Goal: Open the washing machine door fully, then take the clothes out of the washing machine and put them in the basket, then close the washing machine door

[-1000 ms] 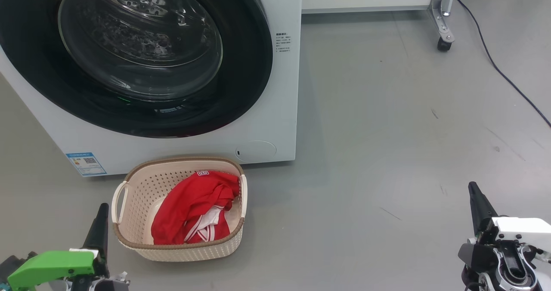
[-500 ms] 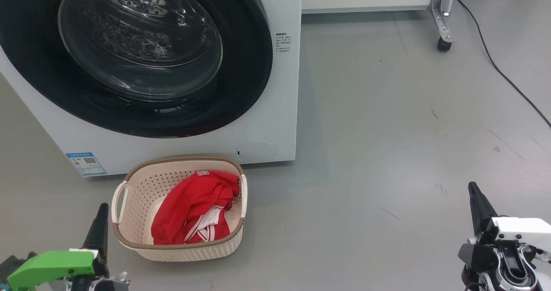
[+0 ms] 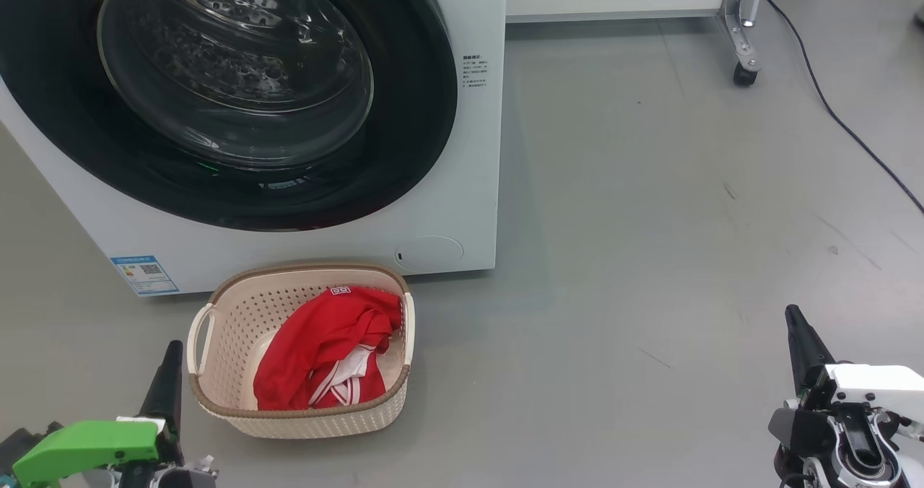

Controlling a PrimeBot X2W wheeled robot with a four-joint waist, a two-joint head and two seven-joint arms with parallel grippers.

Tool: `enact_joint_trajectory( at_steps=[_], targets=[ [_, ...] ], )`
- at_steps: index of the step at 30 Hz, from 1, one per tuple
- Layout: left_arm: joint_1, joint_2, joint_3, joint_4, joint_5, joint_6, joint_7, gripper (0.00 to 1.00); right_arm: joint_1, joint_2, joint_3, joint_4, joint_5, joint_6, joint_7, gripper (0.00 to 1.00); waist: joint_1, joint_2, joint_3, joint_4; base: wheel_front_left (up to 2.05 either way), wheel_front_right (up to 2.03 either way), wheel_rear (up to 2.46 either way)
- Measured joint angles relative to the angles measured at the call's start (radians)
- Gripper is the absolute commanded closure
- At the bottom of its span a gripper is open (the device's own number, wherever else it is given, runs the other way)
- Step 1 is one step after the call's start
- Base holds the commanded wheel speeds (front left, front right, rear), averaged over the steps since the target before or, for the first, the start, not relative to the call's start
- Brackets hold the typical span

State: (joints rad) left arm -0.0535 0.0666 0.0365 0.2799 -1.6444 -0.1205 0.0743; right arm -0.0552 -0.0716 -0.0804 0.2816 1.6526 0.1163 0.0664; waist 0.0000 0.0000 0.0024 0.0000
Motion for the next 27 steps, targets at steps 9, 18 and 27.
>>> enact_joint_trajectory(
  at_steps=[9,18,27],
  targets=[
    [0.000,-0.002,0.001,0.000,0.000,0.000,0.004,1.00,0.000,0.000,-0.001,0.000,0.000,0.000,0.000,1.00,0.0000,0.0000,0.000,0.000,0.00,0.00,0.00],
    [0.000,-0.002,0.001,-0.001,0.000,0.000,0.004,1.00,0.000,0.000,-0.002,0.000,0.000,0.000,0.000,1.00,0.0000,0.0000,0.000,0.000,0.00,0.00,0.00],
    [0.000,-0.003,0.002,-0.002,0.000,0.000,0.004,1.00,0.000,0.001,-0.002,-0.001,0.000,0.005,0.000,1.00,0.0000,0.0000,0.000,0.000,0.00,0.00,0.00]
  ],
)
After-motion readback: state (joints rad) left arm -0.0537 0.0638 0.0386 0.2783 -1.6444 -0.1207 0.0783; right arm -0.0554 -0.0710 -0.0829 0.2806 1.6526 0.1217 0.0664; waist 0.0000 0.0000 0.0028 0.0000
